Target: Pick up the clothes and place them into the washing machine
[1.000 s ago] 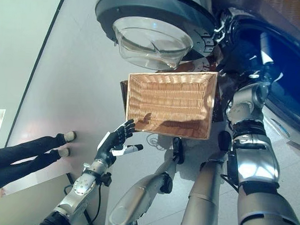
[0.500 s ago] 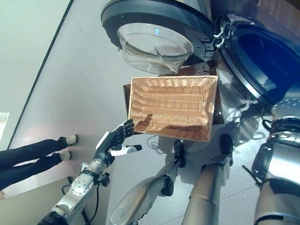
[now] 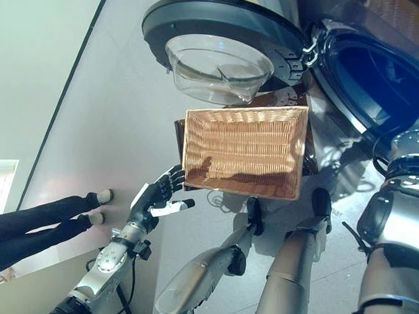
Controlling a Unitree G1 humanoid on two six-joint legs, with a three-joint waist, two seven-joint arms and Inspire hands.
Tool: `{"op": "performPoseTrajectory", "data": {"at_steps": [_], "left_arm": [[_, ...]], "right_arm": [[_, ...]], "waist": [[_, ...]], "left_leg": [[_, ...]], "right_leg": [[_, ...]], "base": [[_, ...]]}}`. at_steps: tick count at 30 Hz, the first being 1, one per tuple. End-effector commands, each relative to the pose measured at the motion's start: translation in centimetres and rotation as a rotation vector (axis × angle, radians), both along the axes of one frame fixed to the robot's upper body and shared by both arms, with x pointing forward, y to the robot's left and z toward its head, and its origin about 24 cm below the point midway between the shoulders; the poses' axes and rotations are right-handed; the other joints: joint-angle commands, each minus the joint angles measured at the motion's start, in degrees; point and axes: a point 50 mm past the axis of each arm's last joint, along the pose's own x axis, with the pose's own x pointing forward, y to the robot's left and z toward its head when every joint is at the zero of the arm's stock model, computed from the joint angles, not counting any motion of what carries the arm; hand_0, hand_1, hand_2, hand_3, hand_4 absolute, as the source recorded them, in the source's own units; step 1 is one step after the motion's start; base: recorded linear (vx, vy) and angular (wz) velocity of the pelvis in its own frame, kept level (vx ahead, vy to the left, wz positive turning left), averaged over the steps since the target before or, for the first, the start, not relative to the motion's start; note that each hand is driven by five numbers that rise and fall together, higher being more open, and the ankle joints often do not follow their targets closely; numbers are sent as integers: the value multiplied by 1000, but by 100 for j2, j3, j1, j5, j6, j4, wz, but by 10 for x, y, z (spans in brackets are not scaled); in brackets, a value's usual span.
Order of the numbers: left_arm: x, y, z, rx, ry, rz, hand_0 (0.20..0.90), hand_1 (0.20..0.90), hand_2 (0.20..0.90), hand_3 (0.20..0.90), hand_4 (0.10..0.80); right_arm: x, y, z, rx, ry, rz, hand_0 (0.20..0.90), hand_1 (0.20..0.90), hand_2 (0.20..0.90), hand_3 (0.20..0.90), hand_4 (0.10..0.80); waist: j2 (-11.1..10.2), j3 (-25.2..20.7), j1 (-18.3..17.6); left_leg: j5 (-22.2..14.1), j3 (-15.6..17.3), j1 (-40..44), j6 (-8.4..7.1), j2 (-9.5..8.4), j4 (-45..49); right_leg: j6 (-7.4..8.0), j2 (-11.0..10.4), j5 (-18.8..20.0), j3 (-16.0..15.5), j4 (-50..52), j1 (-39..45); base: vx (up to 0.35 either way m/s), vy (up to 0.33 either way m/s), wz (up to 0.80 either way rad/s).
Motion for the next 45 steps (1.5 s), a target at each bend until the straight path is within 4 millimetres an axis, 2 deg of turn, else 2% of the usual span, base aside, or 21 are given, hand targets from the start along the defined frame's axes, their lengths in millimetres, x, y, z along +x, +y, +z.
{"op": "performPoseTrajectory", "data": {"at_steps": [1,5,17,22,24,25,28,31,35,39,42,43,45], "left_arm": [[-3,21,9,-27,-66,106,900,900,900,900,800],[-3,23,9,-20,-64,114,900,900,900,900,800],[-3,29,13,17,-83,128,900,900,900,900,800],[-3,32,16,26,-100,137,900,900,900,900,800],[-1,33,20,36,-125,145,900,900,900,900,800],[-1,33,20,36,-125,146,900,900,900,900,800],[0,35,21,55,-137,158,900,900,900,900,800],[3,34,24,70,-153,171,900,900,900,900,800],[5,31,22,71,-152,181,900,900,900,900,800],[6,26,21,57,-153,182,900,900,900,900,800],[6,24,22,45,-163,188,900,900,900,900,800],[6,24,22,46,-163,187,900,900,900,900,800],[7,23,22,47,-171,198,900,900,900,900,800]], "right_arm": [[-52,-23,86,-231,-168,-236,900,900,900,900,800],[-48,-19,87,-234,-156,-220,900,900,900,900,800],[-31,-5,85,-324,116,-244,900,900,900,900,800],[-23,2,82,-421,291,-271,900,900,900,900,800],[-16,10,76,-526,476,-343,900,900,900,900,800],[-15,11,77,-527,478,-346,900,900,900,900,800],[-9,16,61,-649,740,-450,900,900,900,900,800],[-2,21,46,-686,912,-516,900,900,900,900,800],[4,29,12,-750,1129,-608,900,900,900,900,800],[9,38,-20,-789,1255,-616,900,900,900,900,800],[13,49,-39,-829,1257,-605,900,900,900,900,800],[13,49,-39,-829,1258,-605,900,900,900,900,800],[13,59,-59,-858,1279,-596,900,900,900,900,800]], "waist": [[390,-413,-68],[390,-418,-56],[334,-345,-1],[307,-309,-11],[297,-264,-26],[298,-265,-24],[281,-256,-19],[286,-282,7],[322,-321,38],[369,-359,95],[400,-374,106],[397,-378,108],[414,-380,101]], "left_leg": [[-233,23,-145,-607,-40,309],[-234,21,-149,-604,-40,303],[-250,33,-171,-583,-46,383],[-262,26,-171,-581,-52,412],[-266,27,-181,-570,-59,437],[-262,32,-187,-569,-55,439],[-293,24,-173,-557,-79,453],[-281,36,-211,-543,-76,471],[-303,19,-200,-523,-86,495],[-317,10,-191,-507,-101,510],[-316,20,-181,-501,-111,505],[-316,19,-180,-501,-111,504],[-320,21,-161,-492,-120,497]], "right_leg": [[-363,449,-120,-317,-384,340],[-363,451,-112,-323,-413,348],[-371,436,-75,-342,-398,366],[-375,430,-75,-356,-393,373],[-379,428,-50,-352,-411,391],[-379,432,-37,-349,-421,388],[-375,425,-63,-350,-421,417],[-375,440,13,-330,-452,403],[-379,442,10,-318,-450,429],[-382,433,-2,-318,-455,462],[-379,426,-2,-308,-472,475],[-379,425,-2,-309,-473,477],[-372,409,-5,-304,-481,502]], "base": [[0,0,0],[0,0,0],[0,0,0],[0,0,0],[0,0,0],[0,0,0],[0,0,0],[0,0,0],[0,0,0],[0,0,0],[0,0,0],[0,0,0],[0,0,0]]}}
